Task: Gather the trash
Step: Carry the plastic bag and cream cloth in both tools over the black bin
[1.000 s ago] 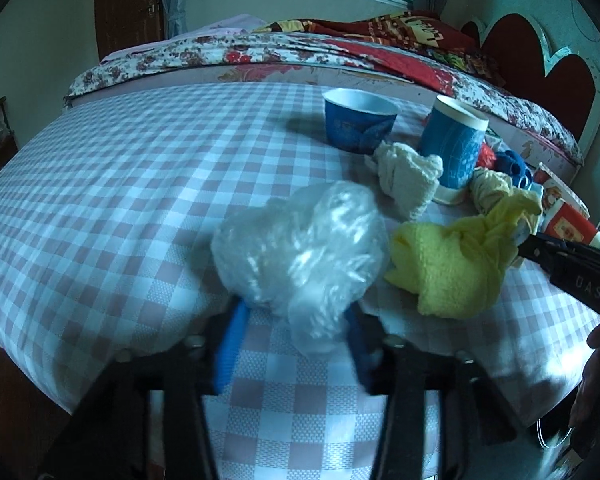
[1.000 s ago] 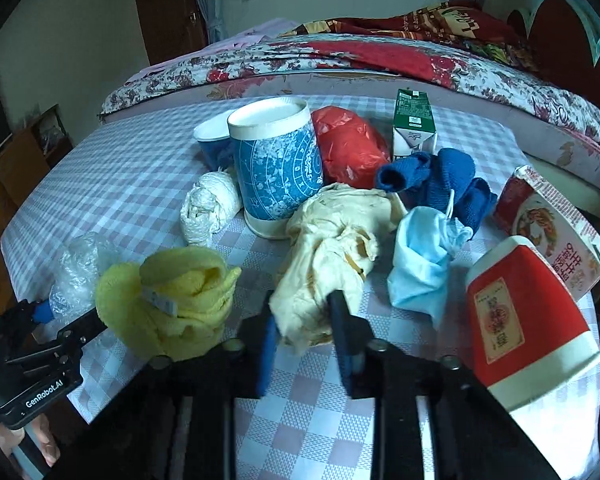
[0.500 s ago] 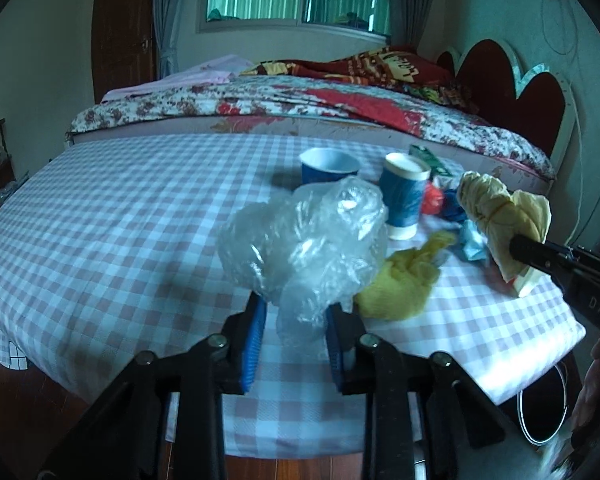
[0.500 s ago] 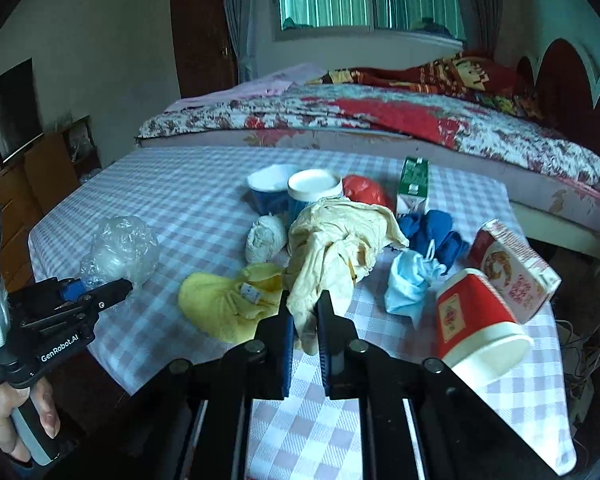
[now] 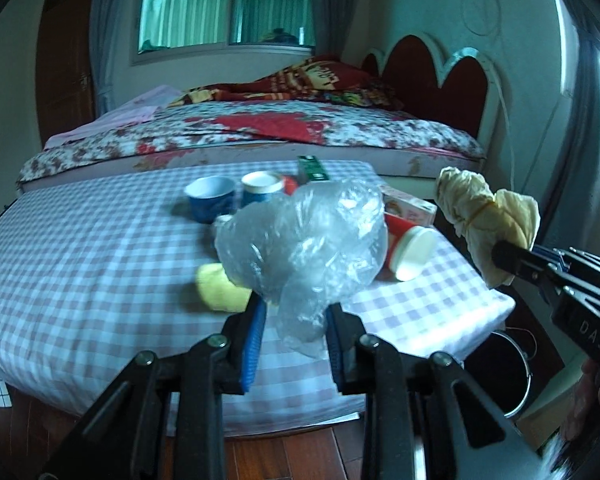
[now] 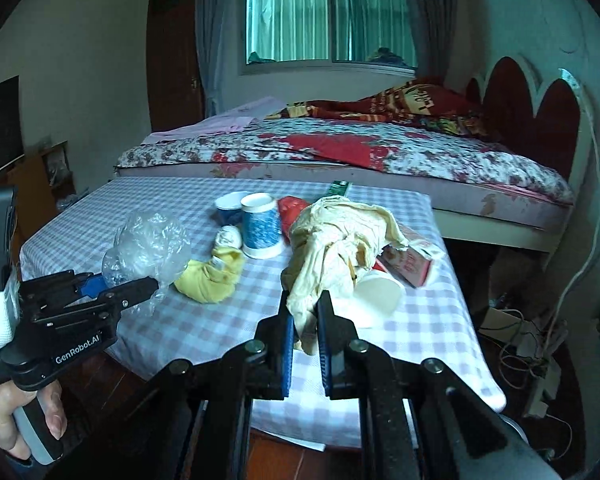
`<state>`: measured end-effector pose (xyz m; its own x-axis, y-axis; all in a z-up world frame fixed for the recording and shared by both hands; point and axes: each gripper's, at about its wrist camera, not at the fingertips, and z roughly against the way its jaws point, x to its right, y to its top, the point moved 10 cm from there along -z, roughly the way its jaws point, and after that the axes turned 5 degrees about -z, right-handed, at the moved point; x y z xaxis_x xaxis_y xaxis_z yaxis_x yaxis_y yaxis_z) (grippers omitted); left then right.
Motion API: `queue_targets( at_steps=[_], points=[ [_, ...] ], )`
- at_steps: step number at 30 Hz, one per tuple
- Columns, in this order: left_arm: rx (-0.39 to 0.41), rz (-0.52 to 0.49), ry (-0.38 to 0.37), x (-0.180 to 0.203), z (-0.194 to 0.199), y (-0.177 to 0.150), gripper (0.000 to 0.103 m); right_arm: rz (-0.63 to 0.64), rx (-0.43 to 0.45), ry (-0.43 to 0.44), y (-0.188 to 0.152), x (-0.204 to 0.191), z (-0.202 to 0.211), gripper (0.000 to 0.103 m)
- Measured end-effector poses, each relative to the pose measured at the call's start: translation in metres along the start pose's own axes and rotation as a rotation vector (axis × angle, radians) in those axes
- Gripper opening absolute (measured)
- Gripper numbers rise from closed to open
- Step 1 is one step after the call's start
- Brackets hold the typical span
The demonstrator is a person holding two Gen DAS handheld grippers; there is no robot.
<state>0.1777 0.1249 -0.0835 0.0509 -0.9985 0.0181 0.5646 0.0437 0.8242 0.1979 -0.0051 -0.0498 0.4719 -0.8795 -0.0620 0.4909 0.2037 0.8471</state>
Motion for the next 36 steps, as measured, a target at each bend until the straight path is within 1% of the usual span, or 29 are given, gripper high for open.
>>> queue_targets(
  at_steps=[8, 13, 16, 23, 25, 30, 36],
  points=[
    [0.008, -0.097, -0.123, 0.077, 0.000, 0.004, 0.029, -0.067, 0.014, -0.102, -0.019, 0.060, 0.042, 0.011],
    [0.005, -0.144, -0.193, 0.123, 0.000, 0.000, 0.029, -0.113, 0.002, -0.165, -0.036, 0.099, 0.061, 0.011],
    [-0.005, -0.174, -0.230, 0.149, -0.003, -0.003, 0.029, -0.123, -0.003, -0.192, -0.045, 0.115, 0.070, 0.011],
    [-0.056, -0.257, -0.367, 0.216, -0.009, -0.021, 0.028, -0.149, -0.026, -0.245, -0.076, 0.163, 0.093, 0.011],
    [-0.070, -0.282, -0.398, 0.234, -0.012, -0.026, 0.028, -0.157, -0.046, -0.264, -0.088, 0.179, 0.097, 0.011],
    [-0.124, -0.346, -0.466, 0.282, -0.022, -0.049, 0.028, -0.181, -0.100, -0.274, -0.118, 0.210, 0.101, 0.011],
    [-0.203, -0.387, -0.499, 0.319, -0.046, -0.077, 0.028, -0.208, -0.200, -0.275, -0.161, 0.242, 0.089, 0.011]
  ],
)
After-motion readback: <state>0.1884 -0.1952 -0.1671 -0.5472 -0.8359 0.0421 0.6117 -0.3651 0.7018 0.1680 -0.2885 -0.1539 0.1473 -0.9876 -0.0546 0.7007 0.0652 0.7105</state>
